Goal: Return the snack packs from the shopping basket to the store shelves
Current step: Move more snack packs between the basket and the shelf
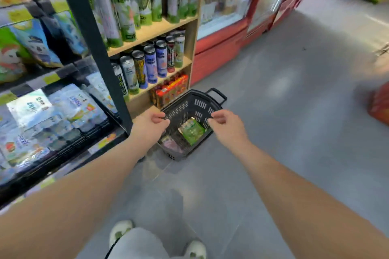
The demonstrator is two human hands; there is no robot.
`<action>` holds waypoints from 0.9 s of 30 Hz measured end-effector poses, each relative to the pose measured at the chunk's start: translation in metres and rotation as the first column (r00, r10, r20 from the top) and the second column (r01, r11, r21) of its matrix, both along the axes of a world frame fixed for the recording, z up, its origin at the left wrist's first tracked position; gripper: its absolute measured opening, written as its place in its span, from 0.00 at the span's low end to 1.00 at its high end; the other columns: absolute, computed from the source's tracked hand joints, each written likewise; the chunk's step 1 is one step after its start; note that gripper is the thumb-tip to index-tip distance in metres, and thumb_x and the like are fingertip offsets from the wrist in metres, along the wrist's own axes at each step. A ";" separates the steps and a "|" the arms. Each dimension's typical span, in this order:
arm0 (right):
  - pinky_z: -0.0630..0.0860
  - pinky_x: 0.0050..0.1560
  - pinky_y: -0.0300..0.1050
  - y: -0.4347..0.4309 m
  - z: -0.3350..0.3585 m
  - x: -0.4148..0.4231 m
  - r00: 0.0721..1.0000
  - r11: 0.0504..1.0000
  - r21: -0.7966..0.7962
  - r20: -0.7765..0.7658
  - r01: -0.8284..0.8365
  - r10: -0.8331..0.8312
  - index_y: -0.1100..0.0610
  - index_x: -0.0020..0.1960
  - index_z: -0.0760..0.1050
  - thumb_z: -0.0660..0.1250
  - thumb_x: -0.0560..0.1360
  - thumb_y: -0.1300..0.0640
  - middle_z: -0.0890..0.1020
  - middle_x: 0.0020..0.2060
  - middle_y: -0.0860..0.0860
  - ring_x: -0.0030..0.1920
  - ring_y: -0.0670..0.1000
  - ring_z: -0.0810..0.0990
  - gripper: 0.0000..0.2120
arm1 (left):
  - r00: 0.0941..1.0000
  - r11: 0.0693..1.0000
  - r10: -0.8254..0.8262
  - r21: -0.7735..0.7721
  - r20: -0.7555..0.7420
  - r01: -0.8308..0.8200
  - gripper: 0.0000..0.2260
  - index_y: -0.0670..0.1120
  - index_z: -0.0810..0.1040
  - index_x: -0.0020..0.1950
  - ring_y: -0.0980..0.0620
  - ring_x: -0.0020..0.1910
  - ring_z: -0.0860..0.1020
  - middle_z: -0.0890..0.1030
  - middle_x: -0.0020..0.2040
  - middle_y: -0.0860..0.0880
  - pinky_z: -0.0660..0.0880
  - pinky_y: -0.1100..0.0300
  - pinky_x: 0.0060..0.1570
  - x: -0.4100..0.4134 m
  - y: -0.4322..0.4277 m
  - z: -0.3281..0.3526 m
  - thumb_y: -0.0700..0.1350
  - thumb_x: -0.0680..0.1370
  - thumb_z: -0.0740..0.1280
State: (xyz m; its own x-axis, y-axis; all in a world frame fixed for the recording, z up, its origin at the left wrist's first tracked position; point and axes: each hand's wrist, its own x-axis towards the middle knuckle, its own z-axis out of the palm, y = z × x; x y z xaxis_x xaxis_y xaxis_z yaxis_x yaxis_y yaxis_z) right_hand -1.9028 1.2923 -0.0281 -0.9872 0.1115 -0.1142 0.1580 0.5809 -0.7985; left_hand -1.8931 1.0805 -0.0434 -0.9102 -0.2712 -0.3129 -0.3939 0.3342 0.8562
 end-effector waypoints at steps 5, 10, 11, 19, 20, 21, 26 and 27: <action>0.69 0.44 0.38 0.051 -0.006 -0.015 0.998 0.999 -0.049 0.060 0.020 -0.017 0.51 0.47 0.75 0.70 0.72 0.56 0.75 0.35 0.43 0.40 0.46 0.75 0.05 | 0.999 1.000 -0.012 0.017 0.048 0.012 0.06 0.54 0.77 0.48 0.48 0.48 0.80 0.82 0.46 0.50 0.77 0.48 0.56 -0.013 0.048 -0.006 0.47 0.73 0.71; 0.70 0.44 0.39 0.067 -0.020 -0.076 0.994 0.998 -0.049 0.104 -0.026 0.031 0.51 0.48 0.75 0.69 0.73 0.56 0.75 0.35 0.41 0.38 0.44 0.75 0.05 | 0.995 1.000 -0.009 0.018 0.096 0.007 0.08 0.52 0.77 0.51 0.50 0.45 0.81 0.82 0.46 0.50 0.79 0.49 0.53 -0.069 0.061 -0.021 0.48 0.74 0.70; 0.70 0.43 0.39 0.068 -0.024 -0.096 0.993 0.999 -0.035 0.108 -0.041 0.044 0.51 0.48 0.75 0.69 0.73 0.56 0.75 0.35 0.41 0.37 0.43 0.75 0.05 | 0.995 1.000 -0.004 0.018 0.103 0.002 0.08 0.52 0.77 0.52 0.50 0.45 0.81 0.81 0.46 0.50 0.79 0.49 0.52 -0.088 0.062 -0.026 0.48 0.74 0.70; 0.70 0.42 0.39 0.064 -0.055 -0.233 0.969 0.986 0.019 0.186 -0.167 0.161 0.52 0.47 0.74 0.68 0.73 0.57 0.75 0.35 0.43 0.38 0.46 0.76 0.04 | 0.974 0.998 0.059 -0.042 0.218 -0.051 0.05 0.54 0.75 0.47 0.50 0.46 0.80 0.80 0.44 0.52 0.78 0.49 0.53 -0.204 0.054 -0.055 0.50 0.74 0.69; 0.70 0.42 0.39 0.063 -0.058 -0.244 0.963 0.982 0.022 0.200 -0.186 0.178 0.52 0.46 0.74 0.68 0.73 0.57 0.75 0.35 0.43 0.39 0.46 0.76 0.04 | 0.972 0.997 0.069 -0.053 0.226 -0.058 0.05 0.54 0.75 0.48 0.49 0.46 0.80 0.80 0.44 0.52 0.78 0.49 0.53 -0.213 0.054 -0.056 0.50 0.74 0.69; 0.69 0.42 0.39 0.062 -0.063 -0.259 0.955 0.977 0.022 0.214 -0.213 0.203 0.51 0.46 0.73 0.68 0.73 0.57 0.75 0.35 0.42 0.39 0.46 0.76 0.04 | 0.969 0.995 0.091 -0.058 0.232 -0.080 0.05 0.53 0.76 0.49 0.49 0.46 0.80 0.80 0.44 0.52 0.78 0.49 0.53 -0.223 0.052 -0.057 0.49 0.75 0.69; 0.71 0.43 0.40 0.059 -0.091 -0.314 0.889 0.928 0.050 0.311 -0.370 0.338 0.53 0.49 0.75 0.69 0.73 0.55 0.76 0.37 0.45 0.40 0.47 0.76 0.06 | 0.929 0.970 0.244 -0.089 0.279 -0.228 0.06 0.49 0.77 0.51 0.47 0.45 0.81 0.80 0.41 0.51 0.79 0.51 0.50 -0.251 0.058 -0.067 0.47 0.75 0.69; 0.71 0.44 0.41 0.059 -0.099 -0.325 0.871 0.918 0.046 0.335 -0.395 0.358 0.53 0.50 0.75 0.69 0.73 0.54 0.77 0.38 0.46 0.41 0.48 0.77 0.06 | 0.922 0.965 0.261 -0.097 0.287 -0.243 0.06 0.48 0.77 0.51 0.47 0.43 0.81 0.80 0.40 0.51 0.79 0.53 0.47 -0.253 0.061 -0.070 0.46 0.75 0.68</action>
State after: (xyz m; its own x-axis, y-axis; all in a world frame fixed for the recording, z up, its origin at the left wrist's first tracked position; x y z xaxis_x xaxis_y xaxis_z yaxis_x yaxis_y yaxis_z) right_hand -2.2280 1.3514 -0.1268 -0.8708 -0.2318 -0.4335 0.1408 0.7273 -0.6717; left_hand -2.1466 1.1411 -0.1136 -0.6784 -0.5054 -0.5333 -0.7033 0.2369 0.6702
